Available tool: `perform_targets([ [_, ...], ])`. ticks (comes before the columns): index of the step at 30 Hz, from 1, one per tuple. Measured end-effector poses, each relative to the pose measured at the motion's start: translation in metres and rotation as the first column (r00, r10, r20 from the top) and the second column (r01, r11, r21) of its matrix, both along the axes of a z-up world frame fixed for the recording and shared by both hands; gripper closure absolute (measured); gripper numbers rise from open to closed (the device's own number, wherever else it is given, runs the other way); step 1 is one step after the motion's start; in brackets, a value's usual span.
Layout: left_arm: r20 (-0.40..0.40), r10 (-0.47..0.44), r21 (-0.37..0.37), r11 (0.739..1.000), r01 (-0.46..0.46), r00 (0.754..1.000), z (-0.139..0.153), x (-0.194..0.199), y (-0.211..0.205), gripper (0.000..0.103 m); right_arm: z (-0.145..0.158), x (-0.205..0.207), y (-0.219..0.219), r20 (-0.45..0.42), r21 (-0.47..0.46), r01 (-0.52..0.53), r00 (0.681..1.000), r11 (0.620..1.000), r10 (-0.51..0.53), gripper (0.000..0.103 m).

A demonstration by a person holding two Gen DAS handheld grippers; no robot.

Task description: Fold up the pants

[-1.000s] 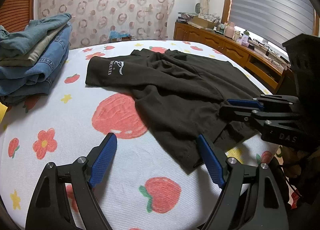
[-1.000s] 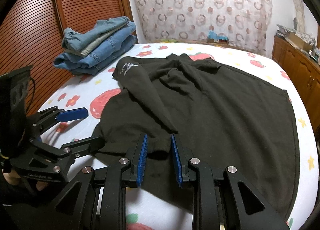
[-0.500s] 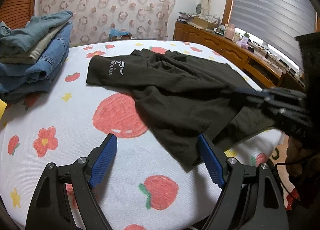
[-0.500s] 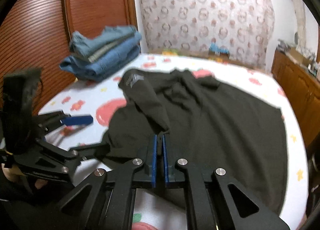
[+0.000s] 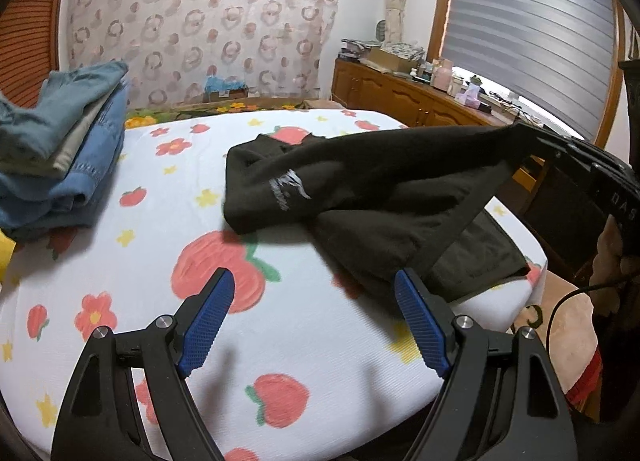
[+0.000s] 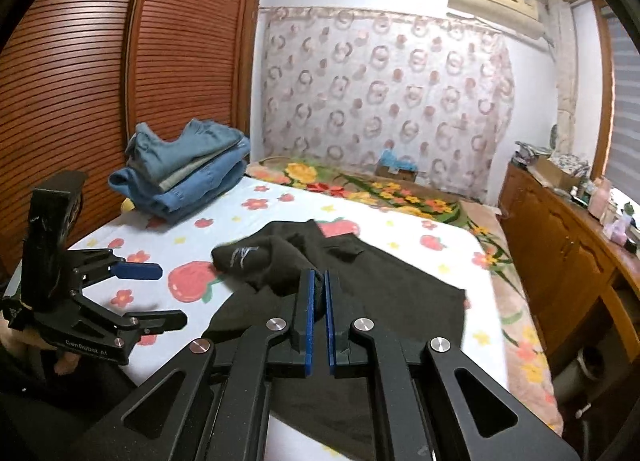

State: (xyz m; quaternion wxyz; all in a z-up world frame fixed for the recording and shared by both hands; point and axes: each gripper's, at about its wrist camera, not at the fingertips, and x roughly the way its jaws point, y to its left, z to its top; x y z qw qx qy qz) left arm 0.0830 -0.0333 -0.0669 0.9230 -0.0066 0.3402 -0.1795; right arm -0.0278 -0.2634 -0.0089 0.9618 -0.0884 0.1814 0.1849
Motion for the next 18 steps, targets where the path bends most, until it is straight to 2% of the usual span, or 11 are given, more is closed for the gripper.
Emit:
perform_targets([
  [7,0.011,-0.034,0.008,0.999,0.034,0.999,0.010,0.007,-0.016,0.020,-0.011,-0.016,0.001,-0.010,0.008,0.041,0.999,0.999,-0.041,0.098],
  [11,0.013,-0.052,0.022,0.998,0.052,0.999,0.013,0.012,-0.026,0.020,-0.004,-0.015,0.001,-0.012,0.018,0.070,0.998,0.997,-0.069,0.098],
  [18,-0.004,-0.081,0.037,0.996,0.081,0.997,0.008,0.021,-0.047,0.020,-0.010,-0.015,-0.002,-0.048,0.040,0.112,0.993,0.993,-0.110,0.098],
])
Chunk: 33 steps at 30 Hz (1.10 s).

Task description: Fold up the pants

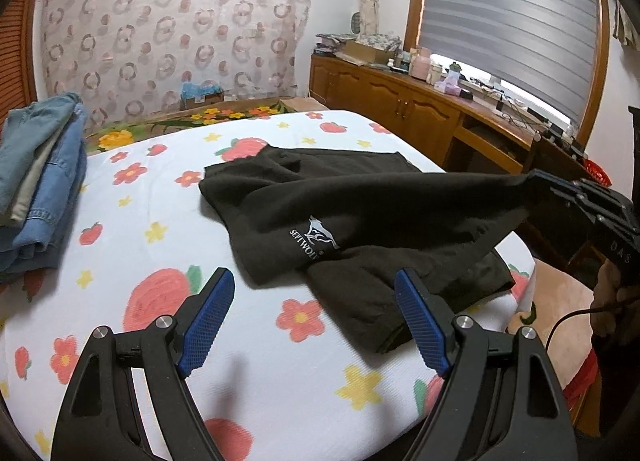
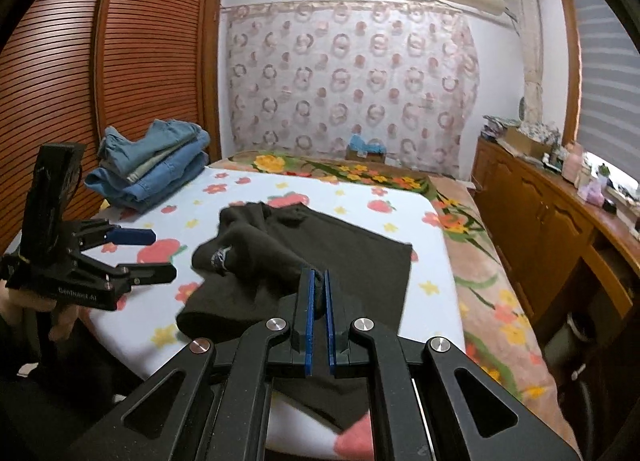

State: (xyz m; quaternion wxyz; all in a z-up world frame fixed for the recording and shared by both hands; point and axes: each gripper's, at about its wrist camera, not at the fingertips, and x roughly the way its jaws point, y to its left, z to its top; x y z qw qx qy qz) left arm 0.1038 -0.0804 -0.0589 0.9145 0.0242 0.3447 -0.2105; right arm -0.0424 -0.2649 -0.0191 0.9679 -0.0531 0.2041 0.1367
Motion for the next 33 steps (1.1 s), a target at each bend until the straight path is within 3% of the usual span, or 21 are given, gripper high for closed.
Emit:
perform_targets([
  [7,-0.023,-0.027,0.043,0.999,0.028,0.999,-0.012,0.004,-0.021,0.020,-0.006,0.001,-0.001,-0.042,0.027,0.034,0.999,0.999,-0.033,0.098],
  [20,-0.063,0.009,0.107,0.994,-0.002,0.998,-0.034,0.009,-0.023,0.020,-0.015,0.022,-0.002,-0.170,0.050,0.050,0.985,0.997,-0.041,0.098],
  [33,-0.082,0.025,0.078,0.997,-0.018,0.996,-0.044,0.011,-0.014,0.020,-0.005,0.029,-0.004,-0.186,0.056,0.072,0.981,0.996,-0.060,0.096],
])
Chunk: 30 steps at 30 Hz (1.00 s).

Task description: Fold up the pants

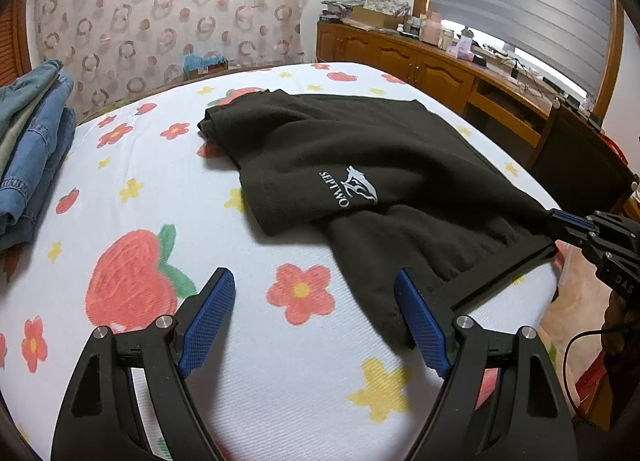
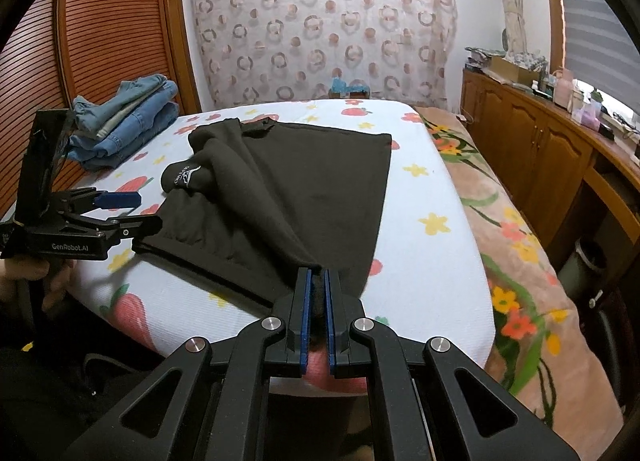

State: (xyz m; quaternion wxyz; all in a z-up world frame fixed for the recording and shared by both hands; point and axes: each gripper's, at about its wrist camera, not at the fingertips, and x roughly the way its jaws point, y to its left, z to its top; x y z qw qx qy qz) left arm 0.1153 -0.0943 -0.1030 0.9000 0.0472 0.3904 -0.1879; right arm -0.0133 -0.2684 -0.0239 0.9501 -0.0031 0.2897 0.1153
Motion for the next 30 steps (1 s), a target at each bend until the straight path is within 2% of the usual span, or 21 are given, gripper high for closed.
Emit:
perform_targets([
  [6,0.032,0.033,-0.039,0.999,-0.032,0.999,0.010,-0.004,0.017,0.020,0.002,-0.011,0.003,0.051,-0.013,-0.005,0.999,1.000,0.006,0.076],
  [16,0.101,0.102,-0.061,0.994,-0.096,0.990,0.031,-0.013,0.050,0.020,0.016,0.003,0.033,0.088,-0.012,-0.093,0.992,0.996,0.094,0.067],
  [30,0.155,0.156,-0.093,0.985,-0.143,0.976,0.045,-0.023,0.080,0.020,0.024,0.054,0.067,0.042,0.002,-0.229,0.973,0.973,0.229,0.058],
])
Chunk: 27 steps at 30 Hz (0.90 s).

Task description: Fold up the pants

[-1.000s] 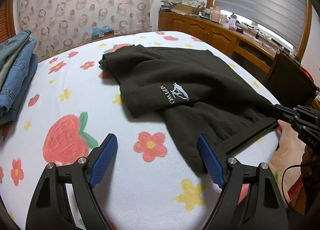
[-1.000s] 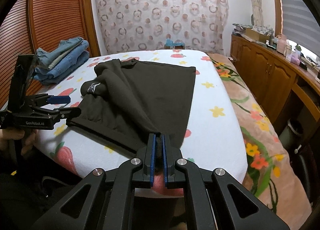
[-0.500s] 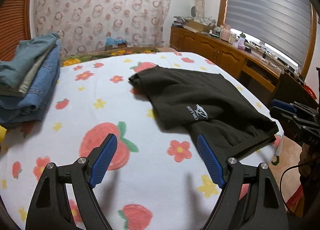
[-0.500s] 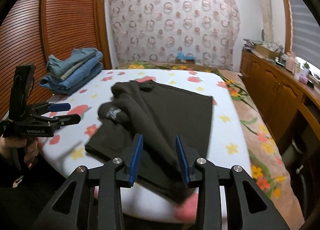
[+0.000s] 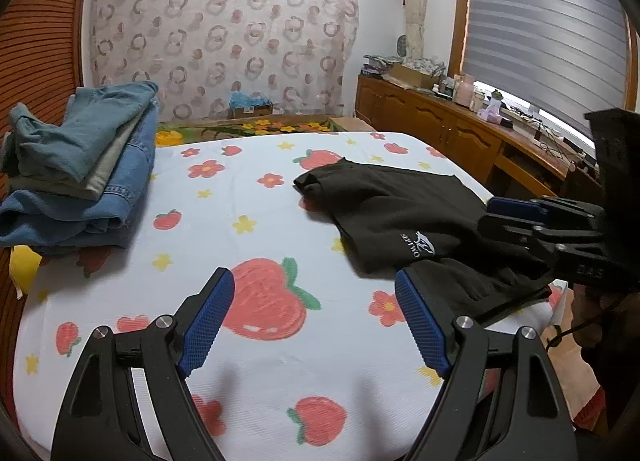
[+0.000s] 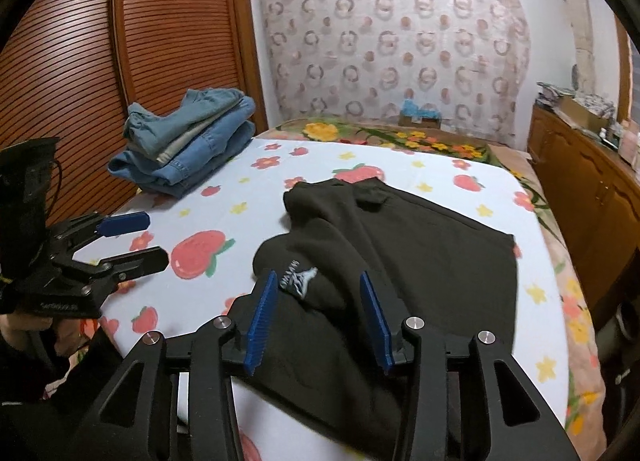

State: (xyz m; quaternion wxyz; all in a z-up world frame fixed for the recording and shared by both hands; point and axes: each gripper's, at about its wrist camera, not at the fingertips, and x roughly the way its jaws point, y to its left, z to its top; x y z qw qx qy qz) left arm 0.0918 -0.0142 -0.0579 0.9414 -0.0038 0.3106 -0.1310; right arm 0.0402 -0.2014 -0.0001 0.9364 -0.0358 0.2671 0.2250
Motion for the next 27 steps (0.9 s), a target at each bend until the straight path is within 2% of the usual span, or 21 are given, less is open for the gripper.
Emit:
perform_targets([
  [12,-0.005,0.036,-0.016,0.999,-0.036,0.999,-0.005,-0.001,0.015,0.020,0.002,0.044,0.017,-0.062,-0.091,-0.059,0.997,0.994,0.054,0.058],
  [27,-0.020,0.043,-0.022,0.999,-0.044,0.999,-0.011,-0.002,0.020,0.020,-0.014,0.081,0.059,-0.156,-0.197,-0.167,0.978,0.966,0.137,0.058],
])
